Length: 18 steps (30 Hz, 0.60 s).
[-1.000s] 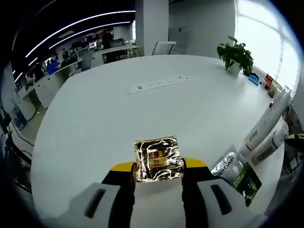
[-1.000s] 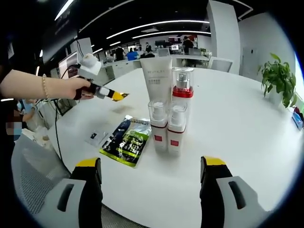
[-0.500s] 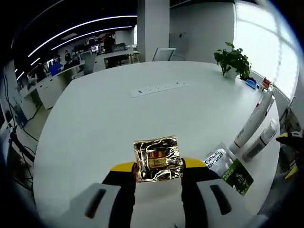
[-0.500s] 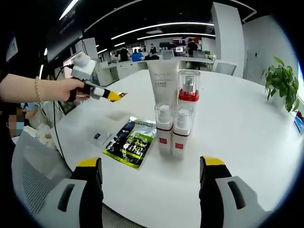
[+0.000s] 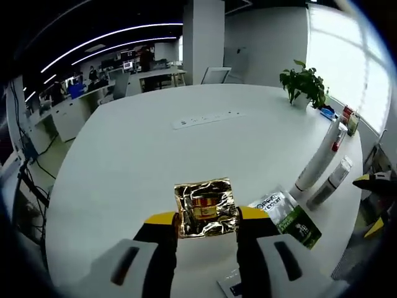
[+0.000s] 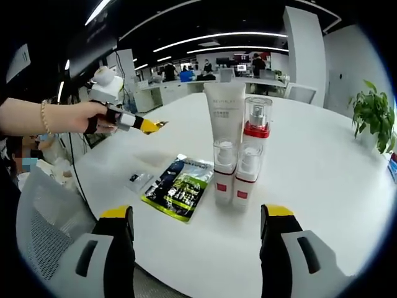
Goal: Arrange the skincare products in the storage area until every visible bottle or jar stands upright without overlapping.
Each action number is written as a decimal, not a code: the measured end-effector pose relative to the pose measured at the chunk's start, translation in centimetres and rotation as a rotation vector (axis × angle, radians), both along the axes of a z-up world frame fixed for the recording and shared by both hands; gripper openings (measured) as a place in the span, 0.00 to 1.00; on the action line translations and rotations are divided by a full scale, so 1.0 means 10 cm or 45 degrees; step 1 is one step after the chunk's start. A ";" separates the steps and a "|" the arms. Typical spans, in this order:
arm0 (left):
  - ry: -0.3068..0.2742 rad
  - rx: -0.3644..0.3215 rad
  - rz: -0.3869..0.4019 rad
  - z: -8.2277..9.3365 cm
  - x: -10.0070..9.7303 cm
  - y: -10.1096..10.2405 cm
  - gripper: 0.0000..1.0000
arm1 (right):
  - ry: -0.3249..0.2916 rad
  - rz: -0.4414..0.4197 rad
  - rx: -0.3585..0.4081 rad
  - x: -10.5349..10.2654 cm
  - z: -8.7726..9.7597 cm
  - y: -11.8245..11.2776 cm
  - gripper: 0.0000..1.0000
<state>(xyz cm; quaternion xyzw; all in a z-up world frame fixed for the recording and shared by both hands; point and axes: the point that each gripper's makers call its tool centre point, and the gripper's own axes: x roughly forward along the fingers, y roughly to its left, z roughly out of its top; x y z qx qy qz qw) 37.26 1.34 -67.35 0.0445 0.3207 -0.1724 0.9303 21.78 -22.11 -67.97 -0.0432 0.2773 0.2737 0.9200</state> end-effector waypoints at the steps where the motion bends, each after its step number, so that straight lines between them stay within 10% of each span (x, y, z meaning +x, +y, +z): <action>1: -0.008 -0.005 0.003 0.01 -0.07 -0.01 0.39 | -0.001 0.005 -0.001 0.00 0.00 0.01 0.84; 18: 0.066 -0.017 0.115 -0.17 -0.28 -0.03 0.39 | 0.003 0.051 0.003 -0.04 0.01 0.06 0.83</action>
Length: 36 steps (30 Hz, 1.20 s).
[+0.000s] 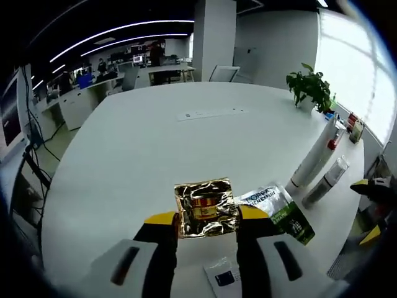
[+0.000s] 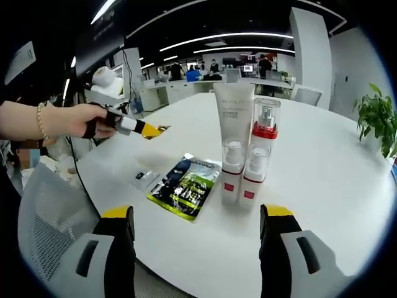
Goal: Arrange the skincare products in the storage area until every visible bottle or jar stands upright without overlapping.
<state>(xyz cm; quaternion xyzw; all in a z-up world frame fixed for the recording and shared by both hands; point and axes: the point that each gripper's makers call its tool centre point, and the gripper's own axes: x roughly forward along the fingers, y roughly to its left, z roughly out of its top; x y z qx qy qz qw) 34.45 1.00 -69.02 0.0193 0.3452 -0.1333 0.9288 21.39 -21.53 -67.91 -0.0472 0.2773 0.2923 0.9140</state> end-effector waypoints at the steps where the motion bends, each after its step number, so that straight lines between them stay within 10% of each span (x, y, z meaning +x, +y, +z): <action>1: 0.006 -0.004 0.008 -0.02 -0.01 -0.01 0.39 | 0.001 0.003 0.001 0.00 0.00 0.00 0.83; 36: 0.162 0.066 0.228 -0.64 -0.04 -0.09 0.39 | 0.045 -0.002 0.032 -0.01 -0.04 0.01 0.82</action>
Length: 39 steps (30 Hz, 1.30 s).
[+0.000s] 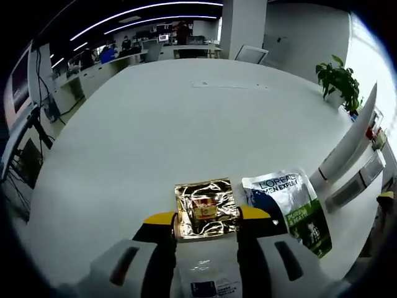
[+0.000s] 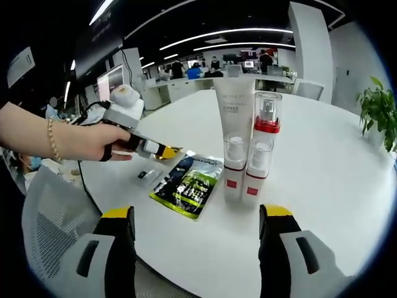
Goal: Arrange the skincare products in the storage area until every visible bottle or jar stands upright without overlapping.
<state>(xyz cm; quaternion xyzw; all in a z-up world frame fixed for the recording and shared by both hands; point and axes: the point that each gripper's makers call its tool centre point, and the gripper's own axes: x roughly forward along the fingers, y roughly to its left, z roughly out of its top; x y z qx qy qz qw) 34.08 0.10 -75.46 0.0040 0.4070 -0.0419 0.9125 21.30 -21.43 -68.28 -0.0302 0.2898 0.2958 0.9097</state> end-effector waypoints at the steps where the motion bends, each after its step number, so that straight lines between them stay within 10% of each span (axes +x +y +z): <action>1: 0.005 0.000 0.002 -0.01 0.00 0.01 0.40 | 0.000 -0.001 -0.001 0.00 0.00 0.00 0.82; 39: 0.013 -0.044 -0.026 0.01 -0.07 -0.09 0.50 | -0.005 -0.003 -0.005 0.00 0.00 0.00 0.82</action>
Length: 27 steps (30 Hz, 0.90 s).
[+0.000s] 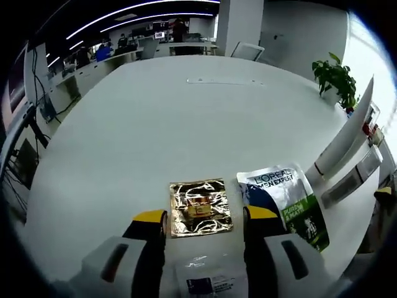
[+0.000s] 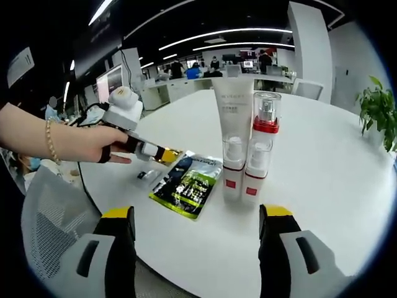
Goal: Arrange the skincare products in the storage area until every visible bottle or jar stands upright without overlapping.
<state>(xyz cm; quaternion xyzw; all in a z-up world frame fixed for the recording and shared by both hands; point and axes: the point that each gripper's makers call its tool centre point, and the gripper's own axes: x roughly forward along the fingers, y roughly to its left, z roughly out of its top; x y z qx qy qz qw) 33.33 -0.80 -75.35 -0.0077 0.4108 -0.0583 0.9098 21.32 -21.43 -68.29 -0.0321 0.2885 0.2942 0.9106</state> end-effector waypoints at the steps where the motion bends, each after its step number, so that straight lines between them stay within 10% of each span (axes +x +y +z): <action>1: 0.000 -0.003 -0.001 -0.01 0.00 0.01 0.51 | 0.000 0.000 0.000 0.00 0.00 0.00 0.82; 27: 0.007 -0.076 -0.066 0.26 -0.61 0.44 0.78 | -0.058 0.029 -0.021 0.00 0.08 0.03 0.87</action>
